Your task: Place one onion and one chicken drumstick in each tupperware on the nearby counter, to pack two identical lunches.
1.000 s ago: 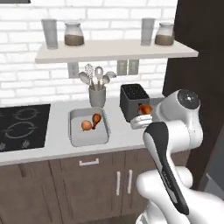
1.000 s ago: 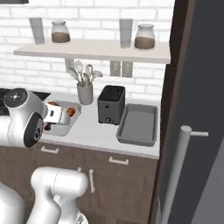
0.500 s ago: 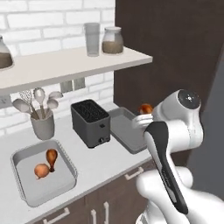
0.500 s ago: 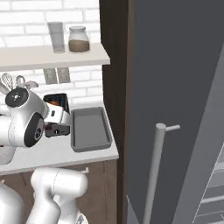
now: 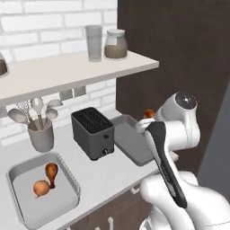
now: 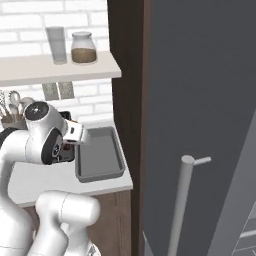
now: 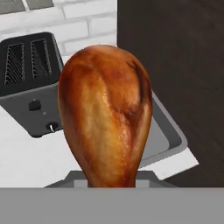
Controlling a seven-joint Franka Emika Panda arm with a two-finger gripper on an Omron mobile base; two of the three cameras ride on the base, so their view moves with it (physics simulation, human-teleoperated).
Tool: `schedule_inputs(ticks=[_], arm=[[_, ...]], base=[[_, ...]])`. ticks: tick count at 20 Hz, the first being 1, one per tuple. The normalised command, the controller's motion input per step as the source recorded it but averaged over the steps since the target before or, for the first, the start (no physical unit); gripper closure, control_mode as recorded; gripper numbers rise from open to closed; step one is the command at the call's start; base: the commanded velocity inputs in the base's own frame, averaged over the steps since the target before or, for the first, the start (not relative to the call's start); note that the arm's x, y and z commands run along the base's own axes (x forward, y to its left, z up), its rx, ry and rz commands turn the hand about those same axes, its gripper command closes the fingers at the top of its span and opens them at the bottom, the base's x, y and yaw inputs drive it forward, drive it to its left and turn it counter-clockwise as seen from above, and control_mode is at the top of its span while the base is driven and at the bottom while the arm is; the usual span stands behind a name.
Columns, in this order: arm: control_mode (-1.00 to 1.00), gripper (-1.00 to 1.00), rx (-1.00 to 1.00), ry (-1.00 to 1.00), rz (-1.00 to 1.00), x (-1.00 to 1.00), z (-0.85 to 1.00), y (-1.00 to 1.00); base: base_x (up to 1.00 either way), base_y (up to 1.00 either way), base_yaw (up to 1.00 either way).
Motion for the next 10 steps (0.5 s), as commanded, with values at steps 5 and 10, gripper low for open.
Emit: schedule_inputs(ticks=[5, 10], arm=[[-1.00, 1.00, -0.20, 0.27, 0.00, 1.00, -0.99, -0.11], [-1.00, 1.00, -0.04, 0.23, 0.07, 0.88, -0.72, -0.50]], base=[[0.00, 0.00, 0.00], [0.00, 0.00, 0.00]])
